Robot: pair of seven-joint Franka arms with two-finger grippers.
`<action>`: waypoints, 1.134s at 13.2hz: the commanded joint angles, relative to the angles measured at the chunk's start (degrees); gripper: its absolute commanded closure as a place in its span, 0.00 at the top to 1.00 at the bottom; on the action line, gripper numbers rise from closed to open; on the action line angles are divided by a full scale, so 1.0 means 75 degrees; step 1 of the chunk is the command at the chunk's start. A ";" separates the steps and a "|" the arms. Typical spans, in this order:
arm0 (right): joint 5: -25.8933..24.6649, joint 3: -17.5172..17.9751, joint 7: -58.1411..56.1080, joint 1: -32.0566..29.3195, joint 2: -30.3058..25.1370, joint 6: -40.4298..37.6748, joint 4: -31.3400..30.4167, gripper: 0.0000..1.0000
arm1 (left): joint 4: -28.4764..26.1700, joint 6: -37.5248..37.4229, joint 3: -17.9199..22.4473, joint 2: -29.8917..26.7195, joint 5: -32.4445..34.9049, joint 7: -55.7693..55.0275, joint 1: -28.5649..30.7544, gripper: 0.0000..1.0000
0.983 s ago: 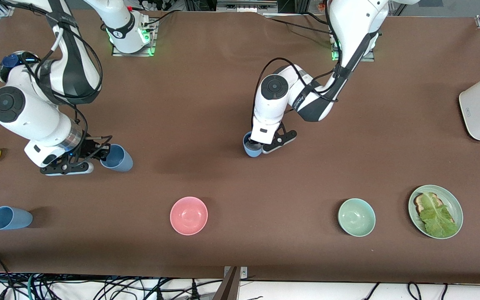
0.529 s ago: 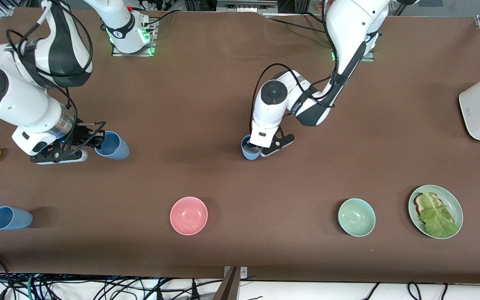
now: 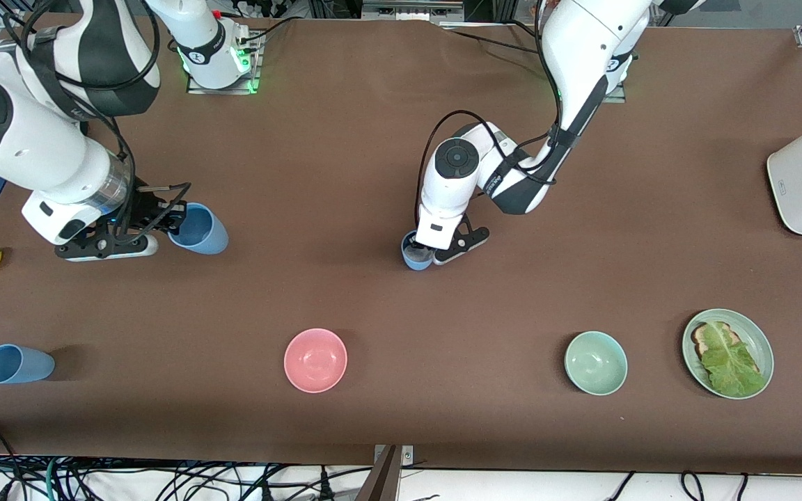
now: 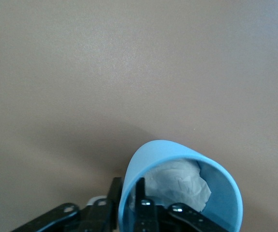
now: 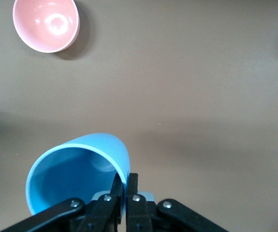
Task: Stack blue cups with both arms
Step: 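Set down the tissue cup and open the left gripper while the right gripper approaches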
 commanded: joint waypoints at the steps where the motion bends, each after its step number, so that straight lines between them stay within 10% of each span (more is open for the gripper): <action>1: 0.0063 0.0073 0.0531 0.0199 0.0015 -0.0202 0.0212 0.00 | 0.0205 -0.0014 0.0020 0.0055 0.0127 -0.0165 -0.0067 0.60; 15: 0.0063 0.0074 0.3507 0.2120 0.0765 0.0102 0.0998 0.00 | 0.0368 -0.2343 -0.0635 -0.1421 0.0115 -0.0025 0.0998 0.77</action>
